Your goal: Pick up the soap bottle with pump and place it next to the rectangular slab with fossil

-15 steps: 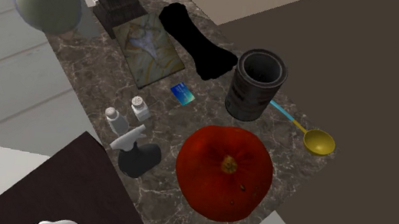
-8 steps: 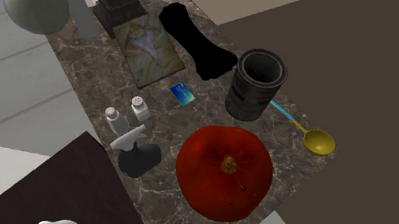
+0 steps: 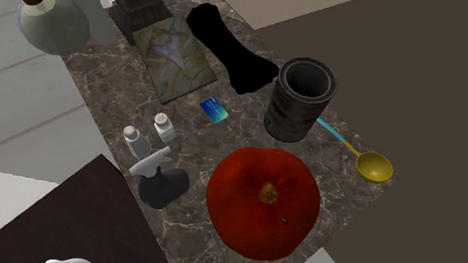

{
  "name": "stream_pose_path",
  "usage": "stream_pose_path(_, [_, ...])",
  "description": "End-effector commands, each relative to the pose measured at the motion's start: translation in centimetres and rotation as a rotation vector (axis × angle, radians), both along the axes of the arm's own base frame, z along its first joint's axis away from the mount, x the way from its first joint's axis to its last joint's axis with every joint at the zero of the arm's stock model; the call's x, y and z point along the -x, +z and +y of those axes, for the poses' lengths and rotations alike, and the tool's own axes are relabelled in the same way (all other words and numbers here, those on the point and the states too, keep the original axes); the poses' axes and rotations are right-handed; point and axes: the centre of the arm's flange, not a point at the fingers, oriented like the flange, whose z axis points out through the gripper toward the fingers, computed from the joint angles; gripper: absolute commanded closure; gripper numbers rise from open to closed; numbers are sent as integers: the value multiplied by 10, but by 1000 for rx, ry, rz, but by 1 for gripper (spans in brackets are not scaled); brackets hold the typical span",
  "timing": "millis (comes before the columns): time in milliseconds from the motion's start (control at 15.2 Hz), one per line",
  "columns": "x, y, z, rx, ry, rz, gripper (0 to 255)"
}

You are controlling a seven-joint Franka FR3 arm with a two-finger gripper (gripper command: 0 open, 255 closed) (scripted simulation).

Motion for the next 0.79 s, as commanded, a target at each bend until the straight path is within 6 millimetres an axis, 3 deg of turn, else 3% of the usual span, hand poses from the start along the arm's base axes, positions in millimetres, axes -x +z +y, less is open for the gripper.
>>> stream_pose_path(0, [0,-11,1,-1,0,-1,255])
stream_pose_path(726, [0,-69,1,-1,0,-1,255])
